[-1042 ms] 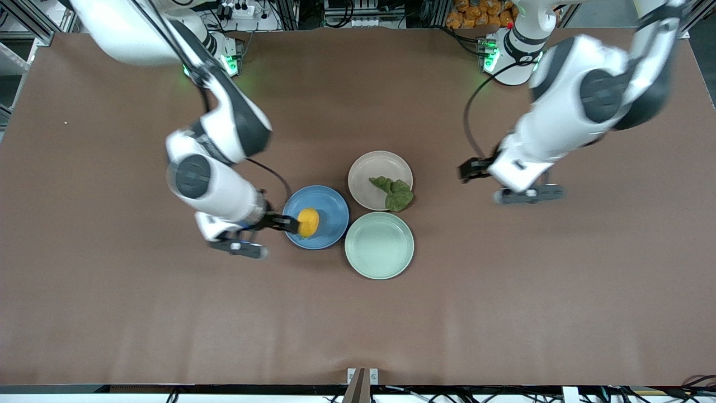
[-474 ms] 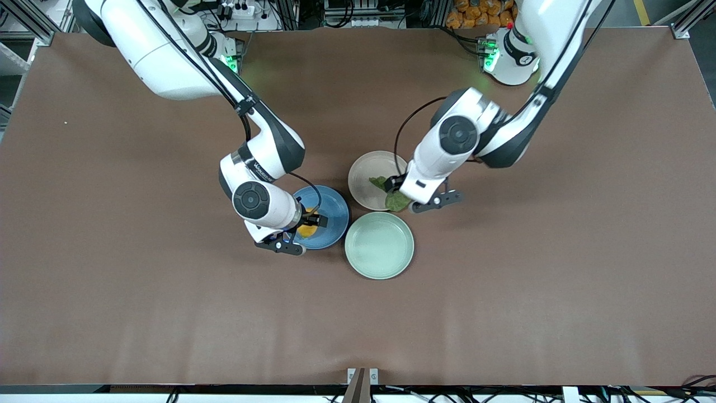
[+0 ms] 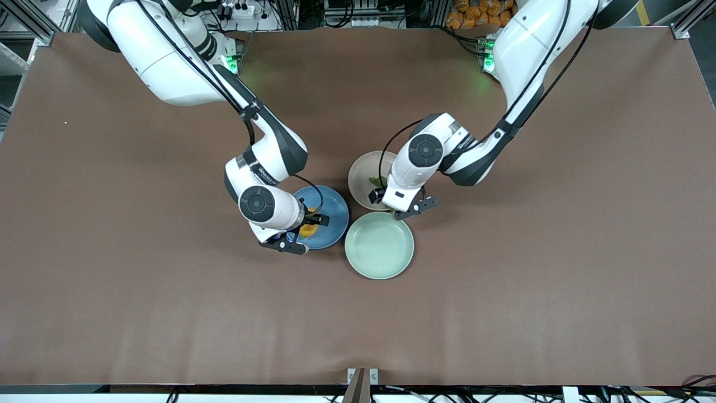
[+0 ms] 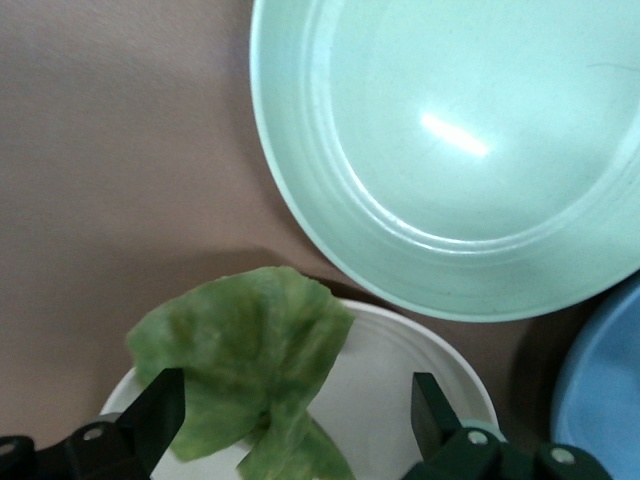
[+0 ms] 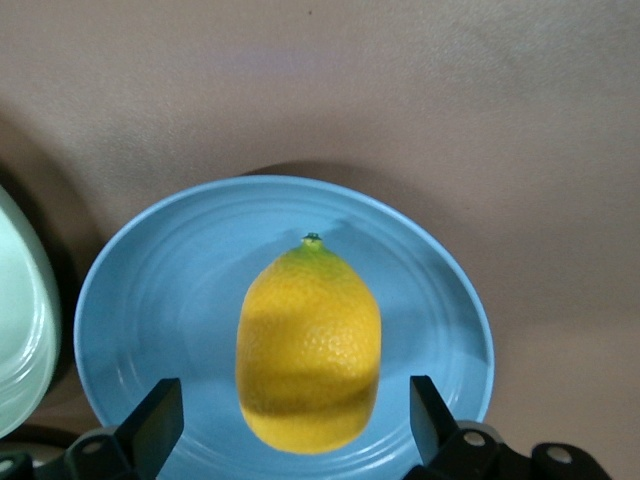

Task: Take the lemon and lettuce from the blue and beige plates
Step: 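Close the right gripper on the lemon while the left gripper grips the lettuce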

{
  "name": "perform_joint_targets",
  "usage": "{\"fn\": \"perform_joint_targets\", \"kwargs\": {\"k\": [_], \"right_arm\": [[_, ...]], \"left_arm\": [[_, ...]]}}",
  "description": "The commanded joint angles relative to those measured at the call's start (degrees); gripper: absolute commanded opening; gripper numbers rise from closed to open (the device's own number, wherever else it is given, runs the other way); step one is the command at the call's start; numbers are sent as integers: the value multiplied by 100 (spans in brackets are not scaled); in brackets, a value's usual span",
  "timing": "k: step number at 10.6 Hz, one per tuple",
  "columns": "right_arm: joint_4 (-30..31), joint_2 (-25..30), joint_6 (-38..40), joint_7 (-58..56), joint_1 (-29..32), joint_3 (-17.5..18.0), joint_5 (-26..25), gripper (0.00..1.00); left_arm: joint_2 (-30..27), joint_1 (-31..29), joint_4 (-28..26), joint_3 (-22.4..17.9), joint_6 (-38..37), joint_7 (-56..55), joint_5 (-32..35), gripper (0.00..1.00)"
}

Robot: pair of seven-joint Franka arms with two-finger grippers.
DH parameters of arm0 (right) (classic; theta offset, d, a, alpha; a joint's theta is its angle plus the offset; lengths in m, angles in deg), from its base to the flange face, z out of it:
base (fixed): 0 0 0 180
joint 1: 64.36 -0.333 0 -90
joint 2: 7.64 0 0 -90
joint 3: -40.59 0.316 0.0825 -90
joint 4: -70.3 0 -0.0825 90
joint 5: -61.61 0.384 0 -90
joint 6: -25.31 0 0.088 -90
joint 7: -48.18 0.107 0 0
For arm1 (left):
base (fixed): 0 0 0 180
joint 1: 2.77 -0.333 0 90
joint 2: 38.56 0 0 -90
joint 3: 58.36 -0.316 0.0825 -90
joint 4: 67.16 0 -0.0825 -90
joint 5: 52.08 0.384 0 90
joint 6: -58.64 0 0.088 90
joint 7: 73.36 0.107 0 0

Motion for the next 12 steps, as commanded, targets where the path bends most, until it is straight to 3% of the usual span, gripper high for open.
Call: {"fn": "perform_joint_targets", "kwargs": {"k": [1,2,3,4,5,7,8,9,12], "right_arm": [[203,-39,-278,110,14,47,-96,100],[212,-39,-278,110,14,47,-105,100],[230,-39,-278,110,14,47,-114,89],[265,-30,-278,101,32,47,-114,66],[239,-4,-252,92,49,47,-114,46],[195,101,-217,118,76,56,-70,18],[186,198,-191,101,145,65,-35,16],[178,321,-95,101,181,82,-26,2],[168,979,694,5,645,65,-52,0]], "left_arm": [[142,447,252,-369,8,-318,179,100],[142,475,243,-405,8,-362,197,100],[142,475,199,-405,8,-397,206,96],[142,484,173,-405,-10,-397,206,82],[142,493,164,-405,-45,-397,206,58],[142,502,155,-405,-63,-397,206,0],[133,502,155,-405,-132,-449,206,0],[107,510,164,-405,-194,-511,206,0],[-252,458,260,-397,-641,-555,153,0]]}}
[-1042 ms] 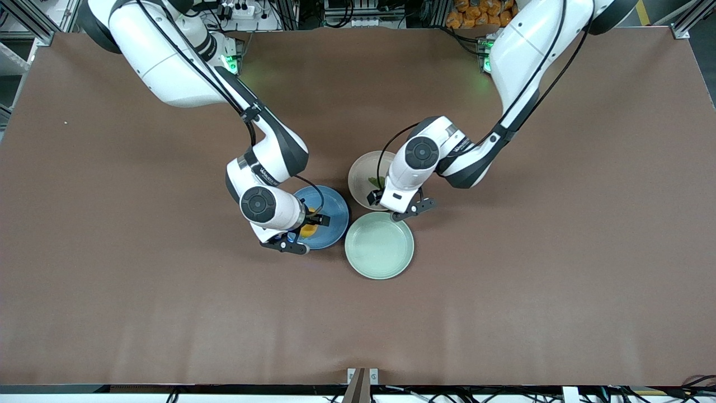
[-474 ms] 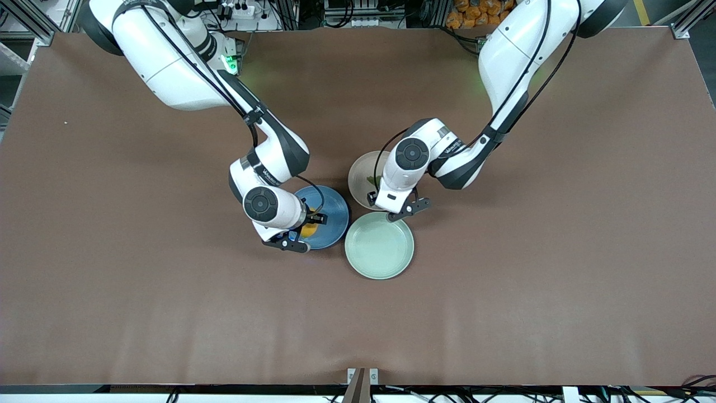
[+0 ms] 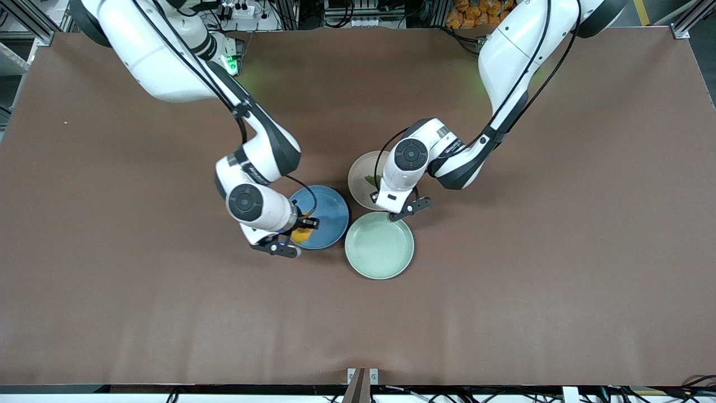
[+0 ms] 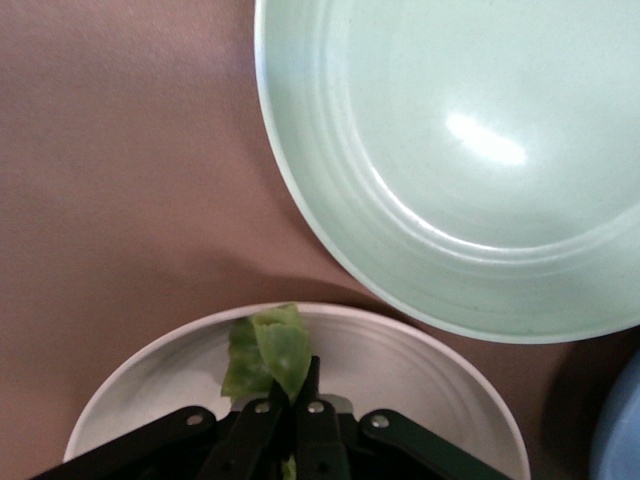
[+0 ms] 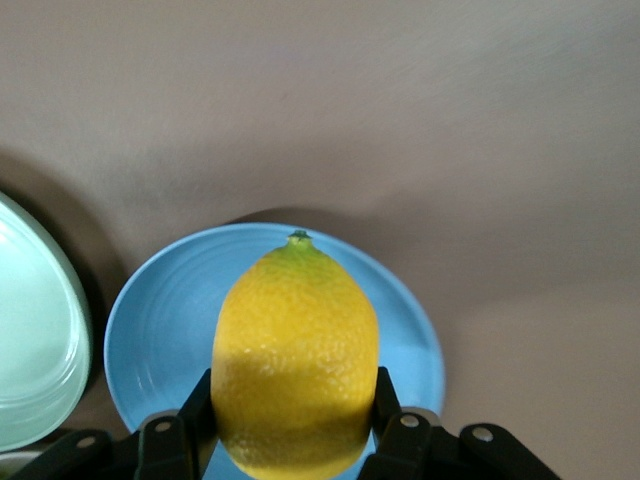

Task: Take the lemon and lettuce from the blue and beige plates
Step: 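Lift the lemon off the blue plate while the left gripper lifts the lettuce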

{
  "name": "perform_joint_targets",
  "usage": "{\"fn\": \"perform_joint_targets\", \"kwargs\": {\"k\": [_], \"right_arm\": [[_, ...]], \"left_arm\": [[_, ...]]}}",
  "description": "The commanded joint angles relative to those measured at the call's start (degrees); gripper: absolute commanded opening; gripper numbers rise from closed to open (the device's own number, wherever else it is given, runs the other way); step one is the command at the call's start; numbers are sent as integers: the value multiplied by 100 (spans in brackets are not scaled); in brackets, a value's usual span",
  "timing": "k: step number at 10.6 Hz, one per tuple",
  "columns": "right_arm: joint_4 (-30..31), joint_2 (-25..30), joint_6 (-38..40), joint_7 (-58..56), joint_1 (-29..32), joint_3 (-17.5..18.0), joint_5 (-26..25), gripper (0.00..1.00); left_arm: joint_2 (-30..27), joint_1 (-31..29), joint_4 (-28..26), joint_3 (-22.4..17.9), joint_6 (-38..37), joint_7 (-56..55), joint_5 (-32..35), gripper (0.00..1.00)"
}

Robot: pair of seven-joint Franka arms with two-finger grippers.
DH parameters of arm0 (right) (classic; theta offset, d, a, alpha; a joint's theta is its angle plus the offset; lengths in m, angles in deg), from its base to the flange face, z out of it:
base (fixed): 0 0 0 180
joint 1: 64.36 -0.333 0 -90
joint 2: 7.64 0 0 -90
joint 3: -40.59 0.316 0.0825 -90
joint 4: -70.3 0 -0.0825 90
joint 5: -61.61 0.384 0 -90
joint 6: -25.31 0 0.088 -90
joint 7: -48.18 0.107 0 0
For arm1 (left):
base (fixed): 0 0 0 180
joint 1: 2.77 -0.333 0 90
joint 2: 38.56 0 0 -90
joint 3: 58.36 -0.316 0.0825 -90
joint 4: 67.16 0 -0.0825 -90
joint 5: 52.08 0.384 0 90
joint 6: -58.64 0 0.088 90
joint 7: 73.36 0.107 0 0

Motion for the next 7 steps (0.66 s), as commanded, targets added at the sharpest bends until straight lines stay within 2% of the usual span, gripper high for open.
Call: {"fn": "perform_joint_targets", "kwargs": {"k": [1,4,7], "right_arm": [[195,663,787,-300,605,73,-42,0],[239,875,1502,-1538,1440,-14,-68,0],[511,1077,1416,-3059,1618,-760,-16,0]], "left_arm": [[-607,-43,22,-38,-530,-240,108,0],[-934,-481,538,-47,-1468,48,178,0],[-1084,-1516,664,-38,-1849,1722,187,0]]}}
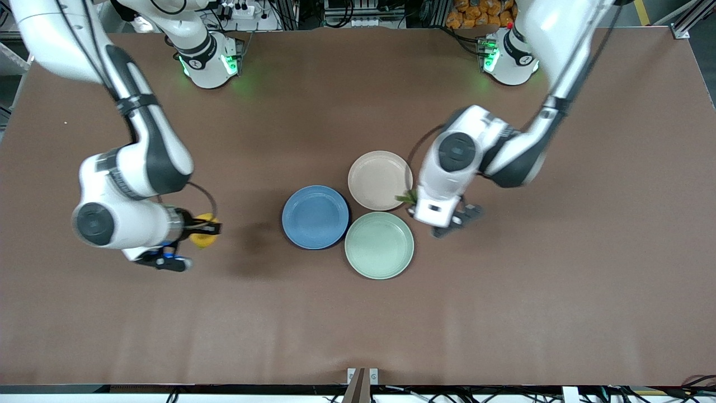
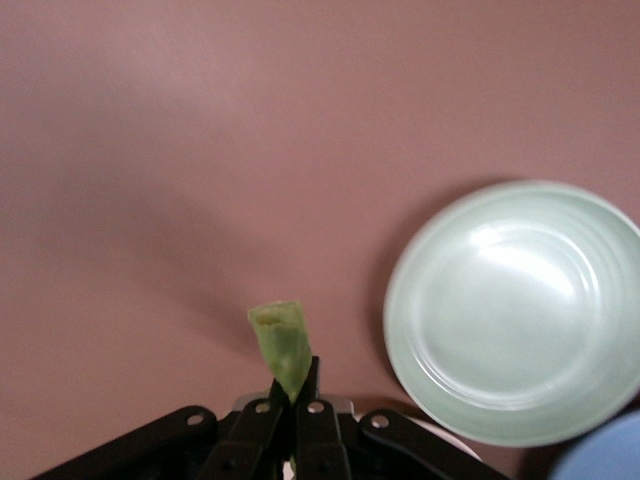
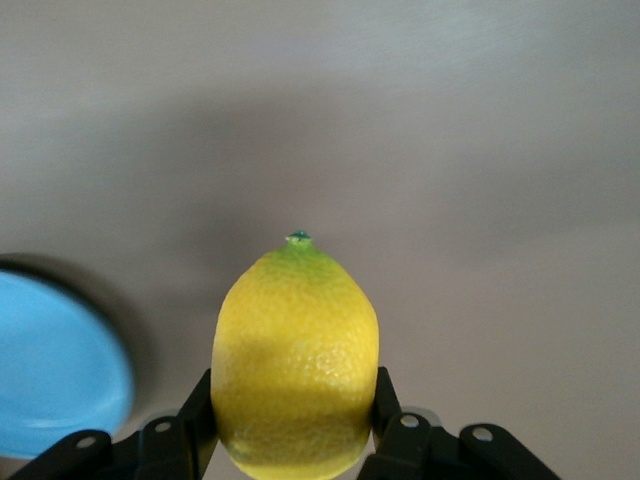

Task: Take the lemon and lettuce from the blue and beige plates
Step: 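Lift the lemon off the blue plate while the left gripper lifts the lettuce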

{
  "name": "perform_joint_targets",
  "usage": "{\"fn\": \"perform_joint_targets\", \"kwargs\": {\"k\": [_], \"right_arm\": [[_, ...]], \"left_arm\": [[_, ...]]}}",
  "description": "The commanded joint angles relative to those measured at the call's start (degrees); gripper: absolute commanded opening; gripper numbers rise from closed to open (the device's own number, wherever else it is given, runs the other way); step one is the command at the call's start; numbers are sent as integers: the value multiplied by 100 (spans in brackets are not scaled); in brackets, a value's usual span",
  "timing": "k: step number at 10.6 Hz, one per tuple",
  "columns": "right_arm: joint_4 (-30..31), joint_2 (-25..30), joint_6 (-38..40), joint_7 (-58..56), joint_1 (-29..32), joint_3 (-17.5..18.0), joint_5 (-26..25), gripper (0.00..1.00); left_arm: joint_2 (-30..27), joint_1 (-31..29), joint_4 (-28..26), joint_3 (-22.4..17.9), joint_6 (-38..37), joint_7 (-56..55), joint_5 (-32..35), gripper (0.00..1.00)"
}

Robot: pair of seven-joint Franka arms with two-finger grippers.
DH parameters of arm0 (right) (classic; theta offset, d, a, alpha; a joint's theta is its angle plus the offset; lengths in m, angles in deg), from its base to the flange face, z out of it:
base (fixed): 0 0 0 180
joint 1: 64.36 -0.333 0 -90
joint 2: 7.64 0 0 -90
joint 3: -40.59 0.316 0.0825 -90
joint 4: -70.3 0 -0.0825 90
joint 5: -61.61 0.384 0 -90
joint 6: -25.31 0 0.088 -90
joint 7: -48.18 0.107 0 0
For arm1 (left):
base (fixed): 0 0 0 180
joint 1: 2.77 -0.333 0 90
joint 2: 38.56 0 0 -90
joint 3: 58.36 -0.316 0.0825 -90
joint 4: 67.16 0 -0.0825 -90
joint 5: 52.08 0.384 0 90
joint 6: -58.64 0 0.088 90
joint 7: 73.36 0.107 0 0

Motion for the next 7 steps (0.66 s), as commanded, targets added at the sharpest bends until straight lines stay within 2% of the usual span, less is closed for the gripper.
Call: {"fn": "perform_joint_targets", "kwargs": {"k": [1,4,5,7], "right_arm": [[455,330,-104,-892,25,-386,11,0],[1709,777,-1322,-1606,25,-773,11,0],[1817,787,-1404,-1607,16,-792,20,0],[2352,865,-2069,-1599,7,-801,142,0]], "left_arm": [[-23,-868,-35,65,-172,1324,123,0],[319,-1757,-53,56,-128,2812,132,0],[415,-1951,-53,56,-102,3137,140,0],[583,-2250,-79,56,21,3631,141,0]]}}
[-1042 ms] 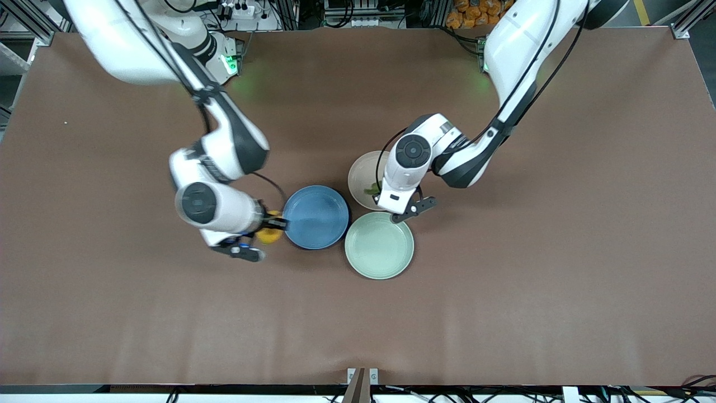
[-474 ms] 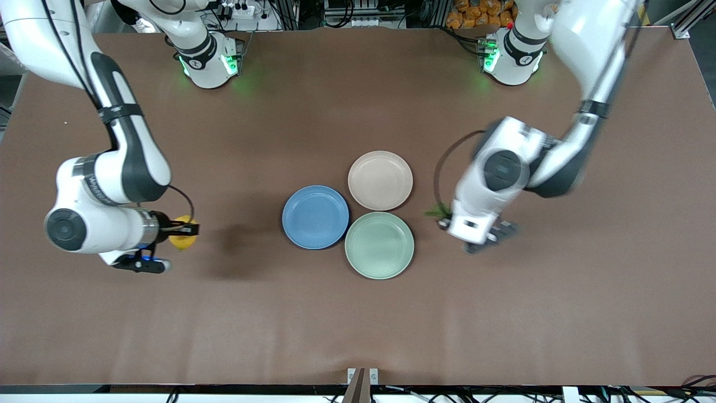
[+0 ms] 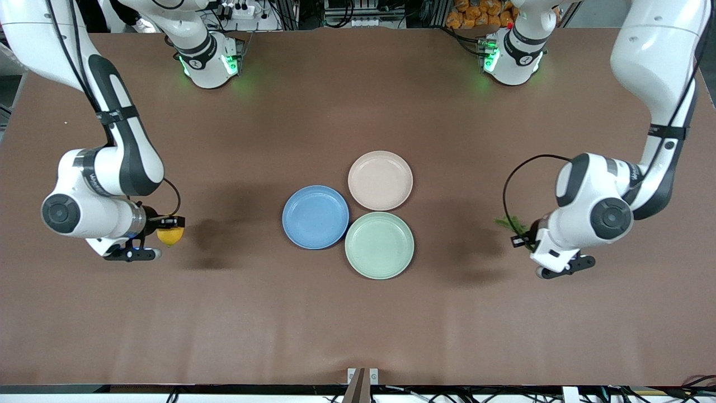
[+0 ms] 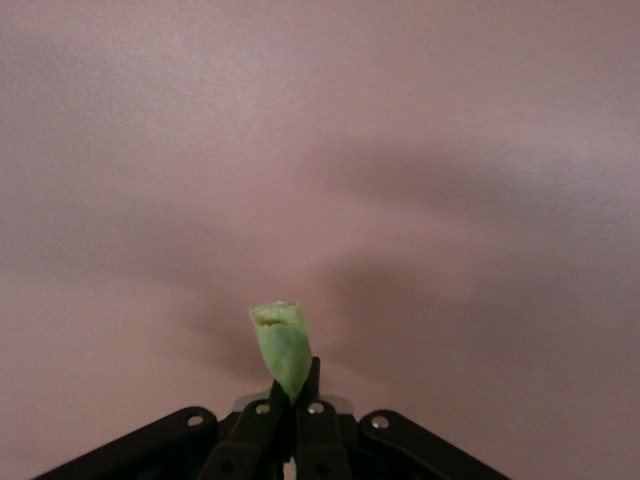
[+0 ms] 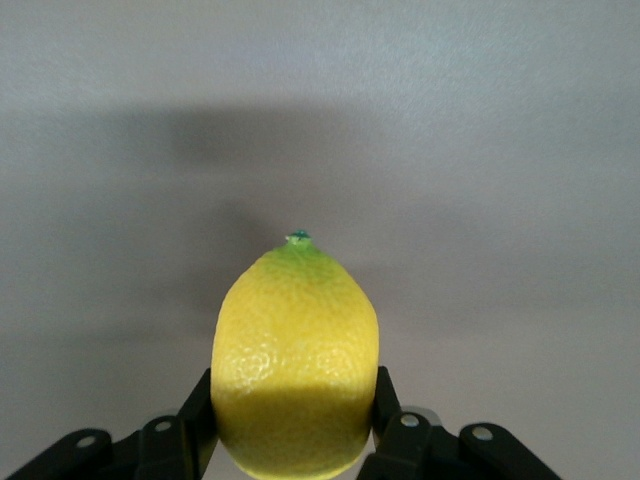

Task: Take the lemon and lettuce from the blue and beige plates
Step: 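Lower the lemon onto the table while the left gripper lowers the lettuce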

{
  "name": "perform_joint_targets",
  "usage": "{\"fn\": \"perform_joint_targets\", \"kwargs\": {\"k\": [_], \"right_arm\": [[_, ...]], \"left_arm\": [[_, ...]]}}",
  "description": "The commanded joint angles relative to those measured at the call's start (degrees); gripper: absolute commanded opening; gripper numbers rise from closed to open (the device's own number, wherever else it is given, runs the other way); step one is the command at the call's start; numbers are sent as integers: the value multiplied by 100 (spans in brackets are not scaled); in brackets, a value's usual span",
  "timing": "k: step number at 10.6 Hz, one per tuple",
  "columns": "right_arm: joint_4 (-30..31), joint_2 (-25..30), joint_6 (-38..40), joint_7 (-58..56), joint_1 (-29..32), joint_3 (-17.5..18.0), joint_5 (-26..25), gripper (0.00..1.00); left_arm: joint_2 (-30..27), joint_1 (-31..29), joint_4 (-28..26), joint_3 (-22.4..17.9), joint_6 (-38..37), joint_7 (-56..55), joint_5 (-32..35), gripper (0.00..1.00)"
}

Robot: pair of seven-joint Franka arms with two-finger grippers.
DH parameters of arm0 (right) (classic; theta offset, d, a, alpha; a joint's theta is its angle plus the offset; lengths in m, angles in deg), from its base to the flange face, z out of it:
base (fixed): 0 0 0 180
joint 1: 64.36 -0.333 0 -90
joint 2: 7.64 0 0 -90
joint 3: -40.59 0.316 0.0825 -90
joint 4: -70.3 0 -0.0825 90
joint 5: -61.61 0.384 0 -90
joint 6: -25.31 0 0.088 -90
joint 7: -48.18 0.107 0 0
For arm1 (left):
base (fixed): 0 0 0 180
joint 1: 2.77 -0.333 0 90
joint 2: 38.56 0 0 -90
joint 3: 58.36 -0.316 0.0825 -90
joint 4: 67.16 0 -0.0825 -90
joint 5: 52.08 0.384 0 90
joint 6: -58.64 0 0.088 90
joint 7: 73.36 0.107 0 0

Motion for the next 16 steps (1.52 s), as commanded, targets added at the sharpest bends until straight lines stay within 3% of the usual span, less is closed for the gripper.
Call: {"fn": "perform_joint_targets", "kwargs": {"k": [1,4,5,6,7,8,9,11,14,16], "right_arm": [[711,375,-492,-81,-29,-31,180,0],[913,296,-571,-99,-29,-67,181,0],[931,296,-572,-90,-29,-67,181,1],[931,287,-555,-99,-38,-67,181,30],[931,243,-555,-99,-20,-67,181,81],[905,269,-511,-108,-29,-67,181,94],[879,339,-485,-108,-20,-75,181,100],[268,384,372,-108,-20,-84,190,100],[-1462,375,2094,-99,-29,-189,199,100],[-2203,471,2739,-90,-64,-216,338,100]], "left_arm": [[153,-187,-5,81,187,356,134,0],[382,-196,3,28,399,358,537,0],[417,-188,30,-7,399,358,538,26],[417,-179,56,-7,399,358,538,86],[400,-179,74,-7,399,349,486,100],[365,-179,82,-7,399,305,477,100],[304,-179,135,-7,399,288,468,100],[-11,-196,214,-7,338,305,450,100],[-679,-197,223,36,-73,323,433,100],[-1145,-196,276,63,-407,323,424,100]]}}
